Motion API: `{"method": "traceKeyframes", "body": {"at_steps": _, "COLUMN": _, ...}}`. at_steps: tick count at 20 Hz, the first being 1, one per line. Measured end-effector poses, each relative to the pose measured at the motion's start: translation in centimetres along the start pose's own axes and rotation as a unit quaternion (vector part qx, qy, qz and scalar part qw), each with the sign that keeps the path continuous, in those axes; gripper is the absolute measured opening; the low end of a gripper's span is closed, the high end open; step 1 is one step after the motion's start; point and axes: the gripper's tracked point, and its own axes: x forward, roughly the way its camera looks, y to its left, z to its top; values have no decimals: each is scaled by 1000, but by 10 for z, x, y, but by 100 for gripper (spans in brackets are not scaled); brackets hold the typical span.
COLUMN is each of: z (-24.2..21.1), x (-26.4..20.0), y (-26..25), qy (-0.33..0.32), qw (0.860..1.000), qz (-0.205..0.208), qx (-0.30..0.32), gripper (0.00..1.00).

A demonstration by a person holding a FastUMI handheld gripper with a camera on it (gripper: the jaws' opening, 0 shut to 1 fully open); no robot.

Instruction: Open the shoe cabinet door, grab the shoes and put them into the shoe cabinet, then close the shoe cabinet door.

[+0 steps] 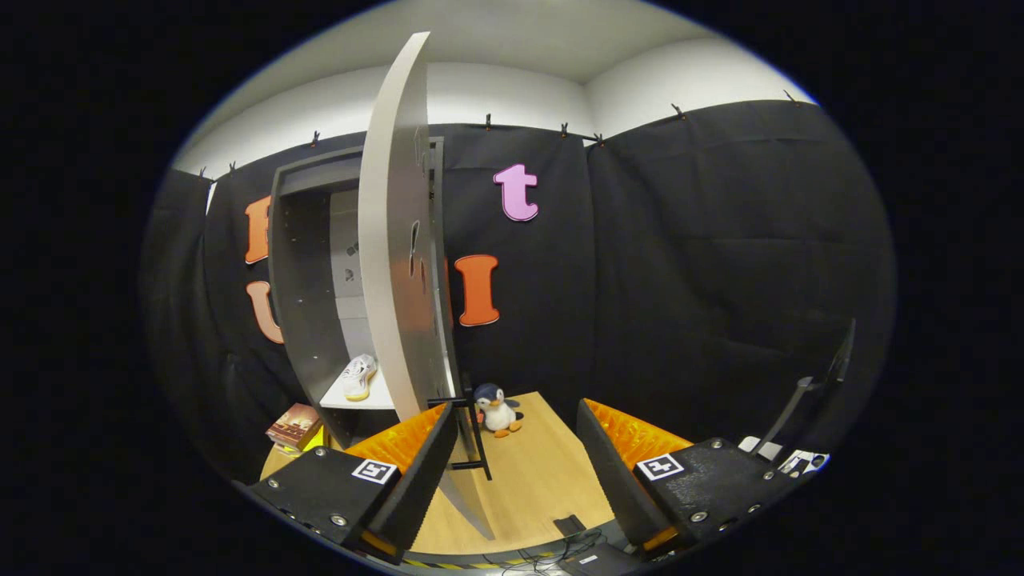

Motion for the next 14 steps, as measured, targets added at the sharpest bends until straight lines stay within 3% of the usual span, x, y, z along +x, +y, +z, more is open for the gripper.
{"method": "traceKeyframes", "body": {"at_steps": 5, "z": -6, "x": 10, "y": 1, "qy": 13, "qw": 1000, "qz": -7, "qx": -12, "gripper": 93}}
{"method": "traceKeyframes", "body": {"at_steps": 11, "z": 7, "x": -1, "y": 18, "qy": -14, "qw": 991, "qz": -67, "qx": -117, "gripper": 91}}
{"method": "traceKeyframes", "body": {"at_steps": 14, "z": 6, "x": -12, "y": 44, "qy": -9, "qw": 994, "qz": -49, "qx": -100, "gripper": 90}}
